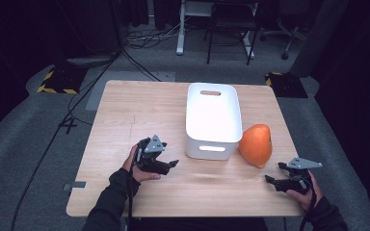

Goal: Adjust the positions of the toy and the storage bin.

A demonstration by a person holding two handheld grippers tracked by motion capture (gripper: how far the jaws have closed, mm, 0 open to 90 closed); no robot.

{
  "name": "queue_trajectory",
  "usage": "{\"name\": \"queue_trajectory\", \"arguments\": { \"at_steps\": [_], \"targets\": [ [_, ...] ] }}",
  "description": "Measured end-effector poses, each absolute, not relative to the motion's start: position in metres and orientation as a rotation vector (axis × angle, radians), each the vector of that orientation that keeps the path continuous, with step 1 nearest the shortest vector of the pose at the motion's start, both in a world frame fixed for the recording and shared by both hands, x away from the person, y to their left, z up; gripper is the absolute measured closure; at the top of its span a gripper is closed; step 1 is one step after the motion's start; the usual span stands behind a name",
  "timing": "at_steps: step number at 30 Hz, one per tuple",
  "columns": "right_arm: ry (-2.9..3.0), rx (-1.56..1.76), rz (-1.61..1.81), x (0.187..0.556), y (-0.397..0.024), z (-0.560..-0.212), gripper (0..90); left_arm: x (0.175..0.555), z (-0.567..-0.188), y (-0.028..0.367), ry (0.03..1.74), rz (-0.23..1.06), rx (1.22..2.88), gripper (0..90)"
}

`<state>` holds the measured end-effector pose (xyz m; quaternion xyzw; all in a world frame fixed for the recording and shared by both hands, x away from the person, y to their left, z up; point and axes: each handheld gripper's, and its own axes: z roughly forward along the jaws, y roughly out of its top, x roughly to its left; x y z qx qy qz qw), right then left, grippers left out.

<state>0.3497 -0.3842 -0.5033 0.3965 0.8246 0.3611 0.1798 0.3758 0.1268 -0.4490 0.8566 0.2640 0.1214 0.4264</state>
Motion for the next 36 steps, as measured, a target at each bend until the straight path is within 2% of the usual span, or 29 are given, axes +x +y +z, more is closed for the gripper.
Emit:
{"name": "queue_trajectory", "arguments": {
  "at_steps": [8, 20, 28, 31, 35, 36],
  "targets": [
    [2.331, 1.119, 1.021, 0.350, -0.384, -0.503, 14.9, 0.386, -0.418, 0.113, 0.602, 0.371, 2.063, 22.4],
    [2.331, 1.119, 1.021, 0.350, -0.384, -0.503, 14.9, 0.399, -0.379, 0.095, 0.512, 0.359, 1.989, 26.9],
    [2.331, 1.119, 1.021, 0.350, -0.384, -0.503, 14.9, 0.409, -0.372, 0.057, 0.393, 0.351, 2.088, 28.2],
    [2.331, 1.119, 1.021, 0.350, -0.384, -0.503, 14.9, 0.412, -0.376, 0.037, 0.338, 0.325, 2.158, 34.2],
    [2.331, 1.119, 1.021, 0.350, -0.384, -0.503, 14.9, 0.416, -0.380, 0.025, 0.334, 0.310, 2.186, 36.5],
    [2.331, 1.119, 1.021, 0.350, -0.384, -0.503, 14.9, 0.418, -0.381, 0.023, 0.339, 0.300, 2.204, 39.7]
  ]
}}
